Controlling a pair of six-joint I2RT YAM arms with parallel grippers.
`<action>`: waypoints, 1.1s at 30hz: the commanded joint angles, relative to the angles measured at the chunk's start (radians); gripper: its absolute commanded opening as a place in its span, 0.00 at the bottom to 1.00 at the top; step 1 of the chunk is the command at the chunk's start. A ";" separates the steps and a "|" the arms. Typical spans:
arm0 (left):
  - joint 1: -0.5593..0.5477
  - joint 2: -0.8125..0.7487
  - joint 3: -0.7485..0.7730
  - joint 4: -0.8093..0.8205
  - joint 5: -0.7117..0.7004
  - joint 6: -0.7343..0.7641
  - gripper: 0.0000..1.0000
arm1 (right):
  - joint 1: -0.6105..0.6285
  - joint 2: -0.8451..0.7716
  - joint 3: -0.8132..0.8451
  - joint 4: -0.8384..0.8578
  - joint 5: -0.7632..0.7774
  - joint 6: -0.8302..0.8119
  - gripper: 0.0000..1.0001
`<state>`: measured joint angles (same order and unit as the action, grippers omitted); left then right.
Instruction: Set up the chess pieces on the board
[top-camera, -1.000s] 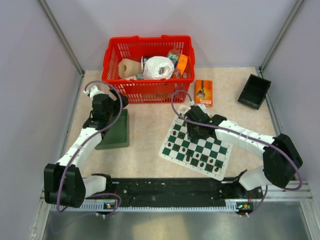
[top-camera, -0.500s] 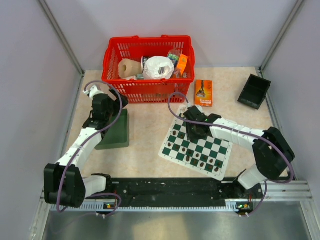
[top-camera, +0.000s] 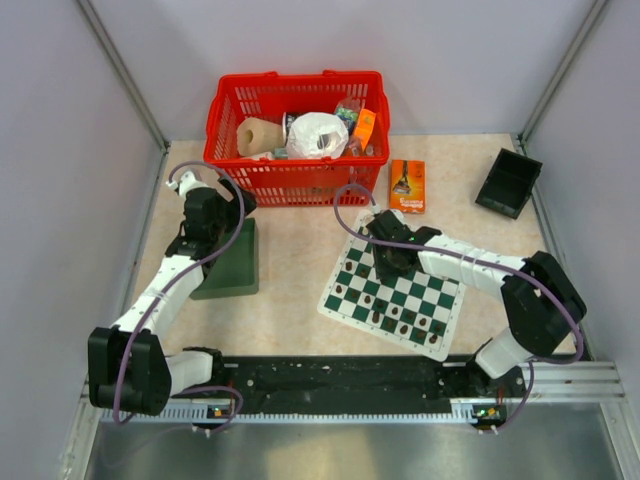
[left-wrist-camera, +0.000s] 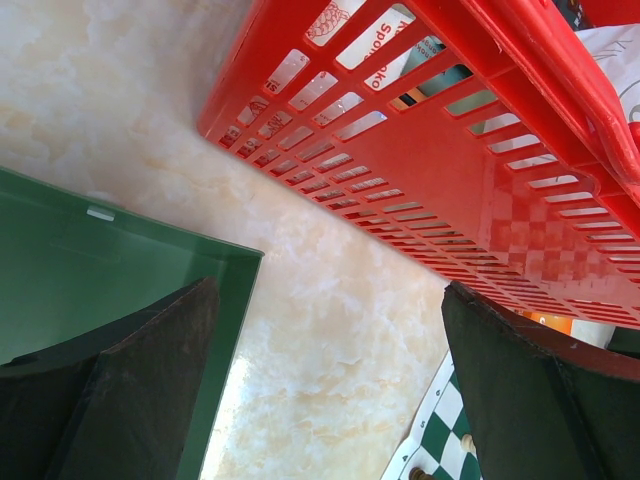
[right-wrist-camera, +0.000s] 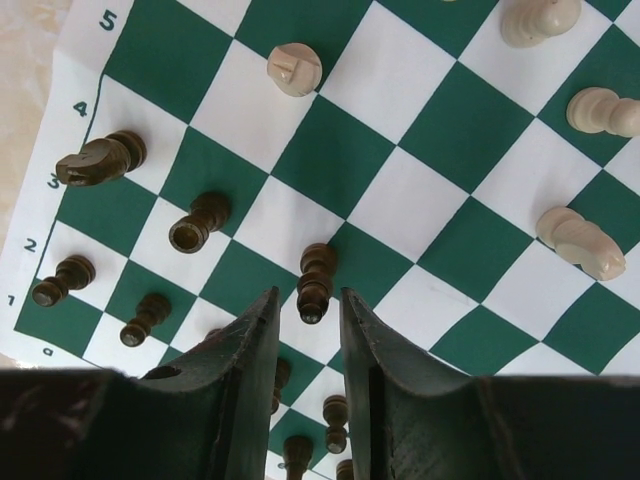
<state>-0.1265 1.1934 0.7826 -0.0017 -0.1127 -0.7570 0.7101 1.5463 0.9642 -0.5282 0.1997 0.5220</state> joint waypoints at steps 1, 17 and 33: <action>0.005 -0.023 0.010 0.028 -0.013 0.013 0.99 | -0.011 0.005 0.039 0.033 0.000 -0.014 0.30; 0.005 -0.022 0.006 0.029 -0.013 0.012 0.99 | -0.011 0.018 0.028 0.028 -0.003 -0.020 0.25; 0.005 -0.014 0.004 0.032 -0.008 0.008 0.99 | -0.011 0.018 0.036 0.023 -0.011 -0.040 0.14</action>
<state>-0.1265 1.1934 0.7826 -0.0013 -0.1177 -0.7570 0.7101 1.5654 0.9642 -0.5201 0.1905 0.4969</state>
